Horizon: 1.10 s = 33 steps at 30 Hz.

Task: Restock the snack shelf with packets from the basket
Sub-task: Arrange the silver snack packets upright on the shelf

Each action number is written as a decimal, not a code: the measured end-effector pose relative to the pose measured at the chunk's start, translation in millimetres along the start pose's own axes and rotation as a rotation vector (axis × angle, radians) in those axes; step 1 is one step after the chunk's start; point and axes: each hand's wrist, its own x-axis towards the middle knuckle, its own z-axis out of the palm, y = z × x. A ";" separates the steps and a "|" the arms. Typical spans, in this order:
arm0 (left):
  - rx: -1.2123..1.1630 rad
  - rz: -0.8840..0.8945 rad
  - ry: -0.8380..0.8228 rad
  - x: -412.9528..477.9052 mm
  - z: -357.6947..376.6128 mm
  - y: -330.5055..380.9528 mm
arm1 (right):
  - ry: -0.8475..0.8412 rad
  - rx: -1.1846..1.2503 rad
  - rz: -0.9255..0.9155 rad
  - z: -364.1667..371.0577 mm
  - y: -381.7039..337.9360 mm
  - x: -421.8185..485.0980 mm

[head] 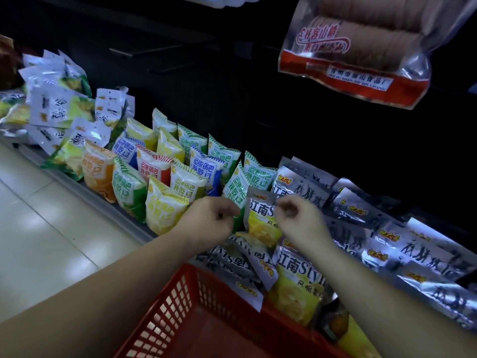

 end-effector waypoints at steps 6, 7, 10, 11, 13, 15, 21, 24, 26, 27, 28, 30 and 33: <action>0.168 0.102 -0.181 17.3 25.0 4.3 | -0.015 -0.544 -0.036 -4.0 12.7 30.2; 0.176 0.104 -0.202 18.6 28.1 3.1 | 0.004 -0.562 -0.044 -2.2 15.0 33.7; 0.212 0.118 -0.224 20.7 33.3 0.8 | 0.097 -0.567 -0.084 -2.0 21.9 39.1; 0.222 0.119 -0.232 20.5 34.1 -0.1 | 0.136 -0.554 -0.108 -3.2 23.7 39.3; 0.225 0.128 -0.231 18.1 34.5 -2.1 | 0.226 -0.470 -0.168 -8.8 25.0 39.5; 0.199 0.129 -0.181 16.6 33.1 -3.6 | 0.245 -0.320 -0.178 -17.9 17.2 39.1; -0.162 0.175 0.245 9.7 7.7 14.7 | -0.005 -0.007 -0.255 -64.9 -46.0 24.9; -0.351 0.179 0.187 -5.7 -9.0 38.2 | -0.053 0.167 -0.264 -92.5 -73.4 -2.0; -0.439 0.170 0.186 -19.5 -17.5 56.2 | -0.019 0.261 -0.272 -105.5 -87.2 -21.5; -0.475 0.164 0.198 -28.6 -21.2 67.5 | 0.036 0.275 -0.296 -110.7 -91.9 -29.4; -0.510 0.163 0.204 -39.6 -25.0 80.3 | 0.092 0.282 -0.320 -116.2 -96.7 -37.6; -0.541 0.174 0.203 -63.4 -32.4 103.4 | 0.183 0.274 -0.323 -127.7 -107.2 -54.7; -0.553 0.206 0.181 -103.8 -44.5 129.6 | 0.200 0.304 -0.223 -143.0 -114.3 -88.4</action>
